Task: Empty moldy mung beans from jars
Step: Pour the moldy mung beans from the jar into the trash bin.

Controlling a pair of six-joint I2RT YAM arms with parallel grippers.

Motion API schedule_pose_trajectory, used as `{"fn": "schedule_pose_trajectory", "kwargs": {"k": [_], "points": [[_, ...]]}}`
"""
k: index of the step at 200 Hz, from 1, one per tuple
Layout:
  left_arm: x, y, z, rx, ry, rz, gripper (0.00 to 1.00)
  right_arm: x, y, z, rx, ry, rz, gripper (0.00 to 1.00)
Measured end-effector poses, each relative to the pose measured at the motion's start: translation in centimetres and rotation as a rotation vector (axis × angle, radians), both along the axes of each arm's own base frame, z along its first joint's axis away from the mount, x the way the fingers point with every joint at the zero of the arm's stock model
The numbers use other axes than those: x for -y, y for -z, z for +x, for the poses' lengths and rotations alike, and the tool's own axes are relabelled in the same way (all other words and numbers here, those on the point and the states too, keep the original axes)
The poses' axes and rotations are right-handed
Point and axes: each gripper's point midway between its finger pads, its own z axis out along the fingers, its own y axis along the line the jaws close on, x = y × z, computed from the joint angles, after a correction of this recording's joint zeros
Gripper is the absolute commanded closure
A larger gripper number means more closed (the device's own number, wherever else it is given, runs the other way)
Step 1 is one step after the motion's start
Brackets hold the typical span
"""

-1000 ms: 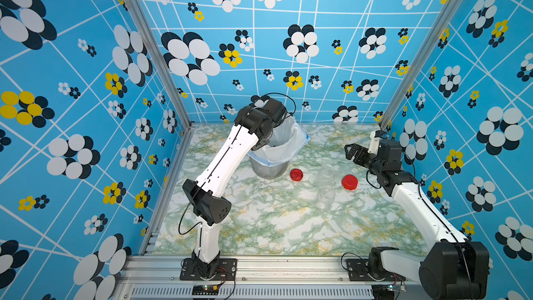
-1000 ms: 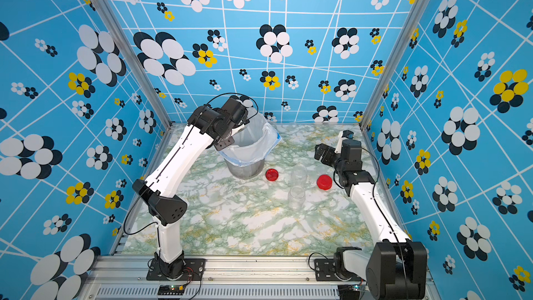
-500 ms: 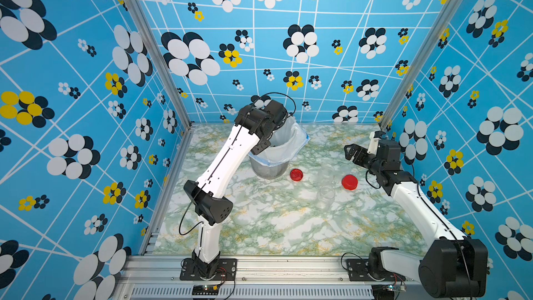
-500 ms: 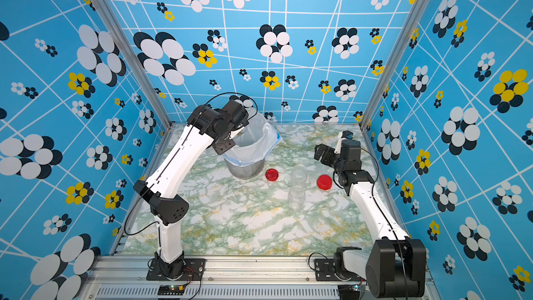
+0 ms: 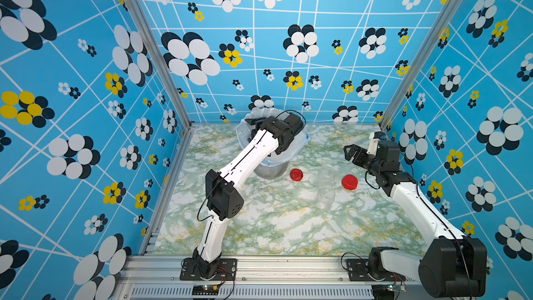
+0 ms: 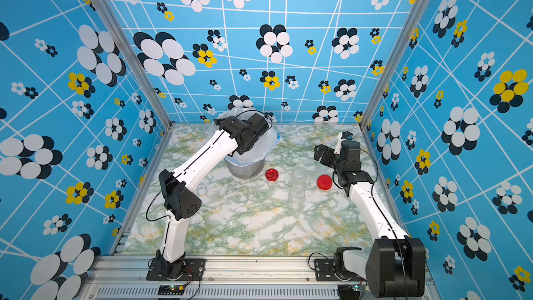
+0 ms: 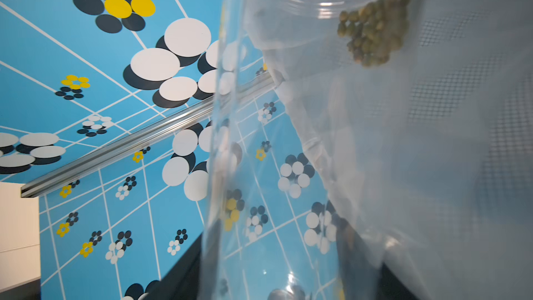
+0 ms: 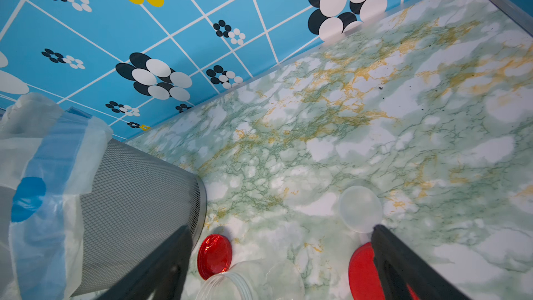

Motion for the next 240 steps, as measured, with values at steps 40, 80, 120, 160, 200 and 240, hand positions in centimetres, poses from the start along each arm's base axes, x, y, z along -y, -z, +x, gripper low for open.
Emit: {"fn": "schedule_pose_trajectory", "kwargs": {"k": [40,80,120,160,200,240], "points": [[0.7,-0.5,1.1,0.043,0.071,0.094,0.48,0.0,0.1,0.0,-0.002,-0.001,0.001,0.01],[2.2,-0.2,1.8,0.060,0.129,0.115,0.51,0.0,0.1,0.0,-0.003,-0.001,0.002,0.01],[2.3,-1.6,1.7,0.080,0.142,0.067,0.51,0.0,0.1,0.0,-0.003,0.001,0.004,0.01],[1.5,-1.7,0.4,0.026,0.143,0.004,0.50,0.0,0.3,0.1,-0.008,0.002,0.008,0.01],[1.1,-0.2,-0.8,-0.037,0.126,-0.051,0.48,0.0,0.3,0.1,-0.008,0.002,0.008,0.01],[1.2,0.4,-1.2,-0.070,0.114,-0.105,0.46,0.0,0.3,0.1,-0.008,0.002,0.008,0.01]]}}
